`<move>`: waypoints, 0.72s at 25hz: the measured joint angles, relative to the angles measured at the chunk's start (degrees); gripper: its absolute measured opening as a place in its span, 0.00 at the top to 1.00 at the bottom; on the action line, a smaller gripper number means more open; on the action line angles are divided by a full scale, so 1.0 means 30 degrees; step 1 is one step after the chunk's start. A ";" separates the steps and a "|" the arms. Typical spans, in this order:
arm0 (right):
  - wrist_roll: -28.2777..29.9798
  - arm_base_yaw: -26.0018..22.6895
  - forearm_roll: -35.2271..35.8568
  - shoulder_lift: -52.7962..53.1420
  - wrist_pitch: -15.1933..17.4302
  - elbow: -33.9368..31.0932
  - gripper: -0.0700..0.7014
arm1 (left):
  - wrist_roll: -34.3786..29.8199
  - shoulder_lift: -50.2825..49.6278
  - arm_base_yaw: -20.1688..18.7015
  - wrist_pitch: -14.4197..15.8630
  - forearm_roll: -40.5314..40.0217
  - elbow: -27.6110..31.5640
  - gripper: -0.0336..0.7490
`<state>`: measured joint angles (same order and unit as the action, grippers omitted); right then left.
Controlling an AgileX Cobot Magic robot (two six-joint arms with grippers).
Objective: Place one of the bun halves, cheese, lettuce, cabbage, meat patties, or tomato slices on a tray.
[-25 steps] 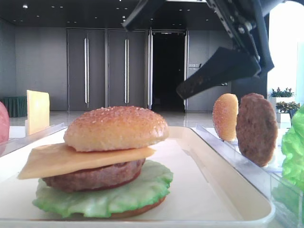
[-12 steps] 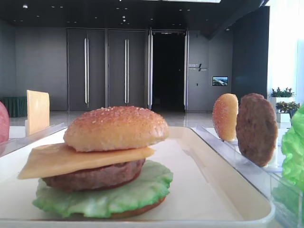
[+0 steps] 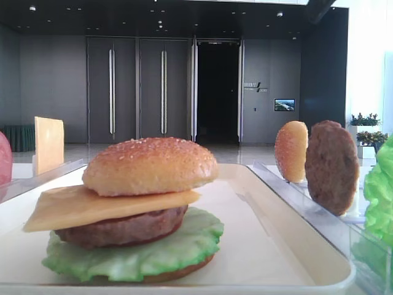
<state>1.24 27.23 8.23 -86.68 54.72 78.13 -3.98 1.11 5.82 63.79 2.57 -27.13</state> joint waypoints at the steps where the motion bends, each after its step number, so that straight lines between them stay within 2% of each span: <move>1: -0.0262 -0.0332 -0.0477 -0.0057 0.0280 0.0000 0.14 | 0.0000 0.0000 0.0000 0.0000 0.0000 0.0000 0.38; 4: -0.0611 -0.2057 -0.1238 -0.0185 0.0917 0.0000 0.14 | 0.0000 0.0000 0.0000 0.0000 0.0000 0.0000 0.38; 10: -0.1480 -0.6414 -0.3872 -0.0186 0.0954 0.0000 0.14 | 0.0000 0.0000 0.0000 0.0000 0.0000 0.0000 0.38; 13: -0.1712 -0.8116 -0.4777 -0.0186 0.0954 0.0000 0.14 | 0.0000 0.0000 0.0000 0.0000 0.0000 0.0000 0.38; 18: -0.2073 -1.0170 -0.4891 -0.0186 0.1286 0.0000 0.14 | 0.0000 0.0000 0.0000 0.0000 0.0000 0.0000 0.38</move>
<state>-4.98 -3.28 -6.45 -87.24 58.57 78.13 -3.98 1.11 5.82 63.79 2.57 -27.13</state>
